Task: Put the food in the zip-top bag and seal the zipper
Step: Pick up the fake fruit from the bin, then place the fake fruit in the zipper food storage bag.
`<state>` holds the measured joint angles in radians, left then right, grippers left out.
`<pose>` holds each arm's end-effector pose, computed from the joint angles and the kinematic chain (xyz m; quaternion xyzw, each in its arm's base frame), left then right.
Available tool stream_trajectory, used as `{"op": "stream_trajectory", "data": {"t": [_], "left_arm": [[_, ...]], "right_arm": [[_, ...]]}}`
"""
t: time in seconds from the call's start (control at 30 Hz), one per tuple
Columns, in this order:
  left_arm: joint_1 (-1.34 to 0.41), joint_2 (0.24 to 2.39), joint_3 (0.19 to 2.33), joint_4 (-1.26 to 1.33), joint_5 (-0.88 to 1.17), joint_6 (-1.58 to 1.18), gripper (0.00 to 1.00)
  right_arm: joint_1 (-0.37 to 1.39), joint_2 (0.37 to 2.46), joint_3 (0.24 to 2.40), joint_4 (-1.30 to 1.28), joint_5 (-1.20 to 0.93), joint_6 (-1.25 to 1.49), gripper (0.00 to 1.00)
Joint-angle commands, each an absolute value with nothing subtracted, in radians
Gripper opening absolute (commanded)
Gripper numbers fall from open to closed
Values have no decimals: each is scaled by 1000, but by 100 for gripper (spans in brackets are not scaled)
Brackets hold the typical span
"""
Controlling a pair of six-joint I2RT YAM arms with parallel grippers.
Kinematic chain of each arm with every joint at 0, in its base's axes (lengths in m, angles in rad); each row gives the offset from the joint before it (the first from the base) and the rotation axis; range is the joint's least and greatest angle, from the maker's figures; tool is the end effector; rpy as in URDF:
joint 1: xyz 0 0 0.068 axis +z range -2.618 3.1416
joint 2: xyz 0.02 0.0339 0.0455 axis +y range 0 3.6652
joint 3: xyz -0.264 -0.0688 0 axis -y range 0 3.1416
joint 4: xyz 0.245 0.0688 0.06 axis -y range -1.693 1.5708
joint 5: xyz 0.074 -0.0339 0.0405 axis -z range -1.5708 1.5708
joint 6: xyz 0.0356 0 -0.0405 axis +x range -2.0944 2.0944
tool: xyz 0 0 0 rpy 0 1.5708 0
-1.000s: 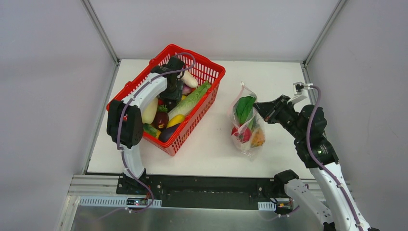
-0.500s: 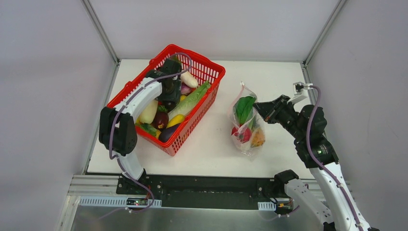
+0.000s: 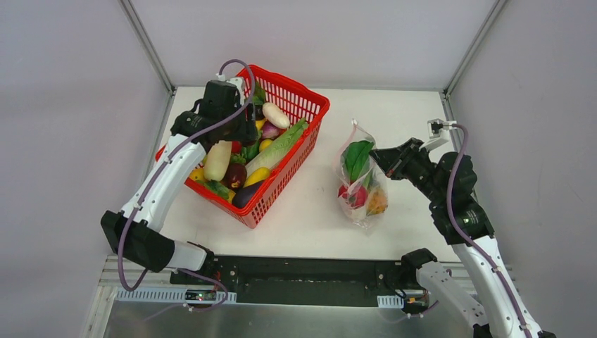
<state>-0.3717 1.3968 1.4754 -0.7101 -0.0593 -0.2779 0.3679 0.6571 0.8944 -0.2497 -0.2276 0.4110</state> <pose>0.2824 -0.1078 0.3879 0.0284 0.8910 -0.1193 0.4372 0.1312 0.0592 0.3893 -0.0645 0.7084 0.3398 0.6152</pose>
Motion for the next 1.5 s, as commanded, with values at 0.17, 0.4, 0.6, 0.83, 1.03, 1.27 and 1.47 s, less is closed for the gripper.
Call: {"op": "stream_trajectory", "data": {"t": [0.17, 0.4, 0.6, 0.83, 1.03, 1.27, 1.47], "left_arm": [[-406, 1233, 1441, -565, 211, -370, 10], [-575, 1213, 1494, -456, 285, -406, 13], [-720, 1314, 1593, -415, 385, -390, 13], [-815, 1392, 1511, -176, 403, -445, 13], [-875, 1474, 1522, -88, 451, -470, 12], [-876, 1515, 1468, -74, 451, -461, 15], [-877, 1547, 1491, -152, 416, -446, 16]], "right_arm": [[368, 673, 902, -151, -262, 433, 0], [368, 675, 912, -160, -263, 449, 0], [367, 678, 937, -199, -265, 445, 0], [367, 672, 931, -191, -283, 450, 0], [368, 668, 934, -188, -285, 453, 0], [367, 653, 934, -176, -278, 465, 0], [367, 638, 933, -143, -284, 486, 0]]}}
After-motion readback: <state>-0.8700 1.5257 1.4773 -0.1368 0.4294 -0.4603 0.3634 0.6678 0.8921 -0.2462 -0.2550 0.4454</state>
